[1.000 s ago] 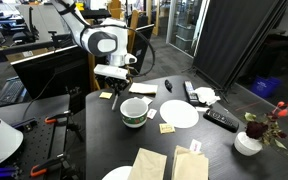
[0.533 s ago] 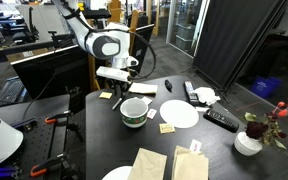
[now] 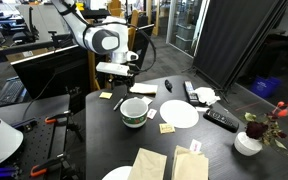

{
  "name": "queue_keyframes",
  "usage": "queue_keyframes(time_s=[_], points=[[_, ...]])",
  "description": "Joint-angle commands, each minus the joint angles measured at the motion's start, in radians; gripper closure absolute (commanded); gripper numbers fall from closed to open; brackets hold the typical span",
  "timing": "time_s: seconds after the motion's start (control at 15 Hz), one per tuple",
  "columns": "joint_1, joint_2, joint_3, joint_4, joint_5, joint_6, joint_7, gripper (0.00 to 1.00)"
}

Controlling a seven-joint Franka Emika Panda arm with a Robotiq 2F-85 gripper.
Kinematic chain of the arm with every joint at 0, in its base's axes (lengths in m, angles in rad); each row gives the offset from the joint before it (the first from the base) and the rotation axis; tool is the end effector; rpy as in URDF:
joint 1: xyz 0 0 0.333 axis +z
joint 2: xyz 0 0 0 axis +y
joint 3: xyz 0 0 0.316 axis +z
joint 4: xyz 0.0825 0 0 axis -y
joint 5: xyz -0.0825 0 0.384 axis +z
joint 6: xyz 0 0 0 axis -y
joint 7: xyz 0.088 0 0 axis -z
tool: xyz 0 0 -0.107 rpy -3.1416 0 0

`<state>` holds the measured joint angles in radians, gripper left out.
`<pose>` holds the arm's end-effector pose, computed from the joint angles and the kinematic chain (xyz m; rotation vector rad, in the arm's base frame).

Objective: Take the black marker out of the green and white mug

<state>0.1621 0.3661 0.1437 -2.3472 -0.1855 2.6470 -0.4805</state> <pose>0.4797 0.1602 0.1729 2.7731 1.4164 -0.0950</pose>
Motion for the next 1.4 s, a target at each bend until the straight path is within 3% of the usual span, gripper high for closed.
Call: queue_keyframes(time_s=[0.0, 0.53, 1.07, 1.2, 1.27, 1.33], points=[[-0.020, -0.131, 0.029, -0.092, -0.021, 0.038, 0.023, 0.00], [-0.016, -0.407, 0.031, -0.245, 0.010, 0.039, -0.023, 0.00], [0.021, -0.646, -0.053, -0.353, 0.045, 0.008, -0.168, 0.00], [0.028, -0.682, -0.086, -0.366, 0.047, 0.001, -0.218, 0.00], [0.019, -0.612, -0.063, -0.328, 0.014, 0.019, -0.155, 0.00], [0.019, -0.624, -0.070, -0.333, 0.013, 0.019, -0.160, 0.00]])
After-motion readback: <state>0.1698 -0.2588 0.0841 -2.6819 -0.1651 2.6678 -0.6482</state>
